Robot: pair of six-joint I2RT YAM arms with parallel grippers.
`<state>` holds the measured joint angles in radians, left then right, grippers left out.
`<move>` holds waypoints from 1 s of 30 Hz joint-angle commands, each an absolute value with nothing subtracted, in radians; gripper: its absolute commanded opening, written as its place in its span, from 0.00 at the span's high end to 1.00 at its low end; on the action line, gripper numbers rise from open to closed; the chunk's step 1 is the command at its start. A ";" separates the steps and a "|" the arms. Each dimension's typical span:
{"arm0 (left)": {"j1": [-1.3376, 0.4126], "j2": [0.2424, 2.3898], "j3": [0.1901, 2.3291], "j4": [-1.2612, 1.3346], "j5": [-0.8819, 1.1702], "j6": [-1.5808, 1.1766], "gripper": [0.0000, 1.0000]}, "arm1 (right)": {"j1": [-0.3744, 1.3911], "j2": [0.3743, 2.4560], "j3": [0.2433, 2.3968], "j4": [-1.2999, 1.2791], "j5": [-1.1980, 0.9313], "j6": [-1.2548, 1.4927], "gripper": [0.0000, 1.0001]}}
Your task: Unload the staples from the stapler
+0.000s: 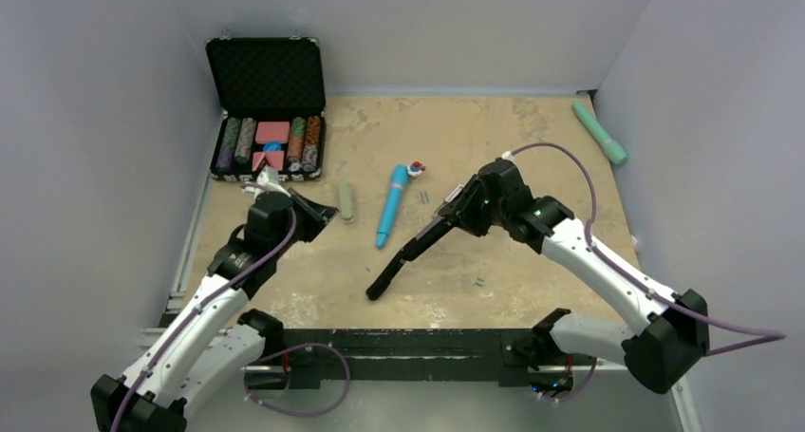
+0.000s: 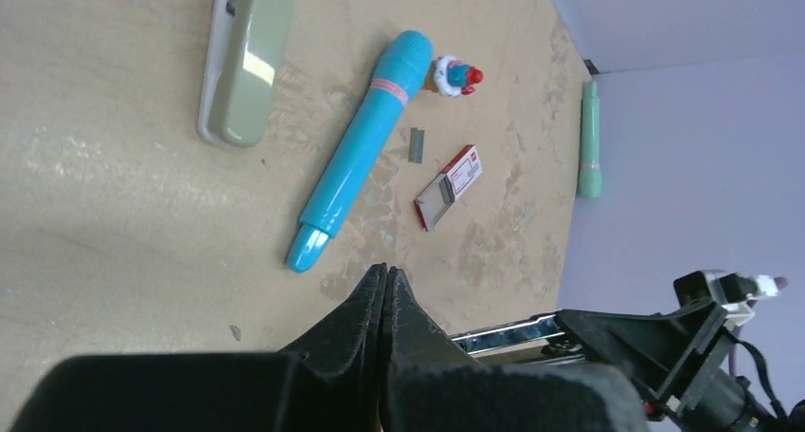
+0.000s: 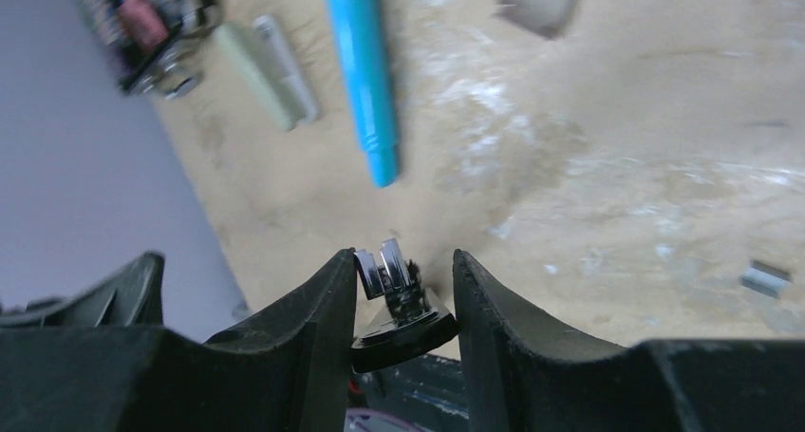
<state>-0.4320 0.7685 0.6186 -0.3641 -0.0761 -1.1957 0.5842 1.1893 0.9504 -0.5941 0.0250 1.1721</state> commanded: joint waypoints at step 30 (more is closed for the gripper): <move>-0.425 0.514 0.716 -0.481 -0.047 -0.633 1.00 | 0.980 1.314 0.988 -0.095 -0.076 0.814 1.00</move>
<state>-0.4320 0.5091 0.7410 -0.5102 -0.0597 -0.6716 0.9413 1.2621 0.9455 -0.1410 -0.1165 0.8131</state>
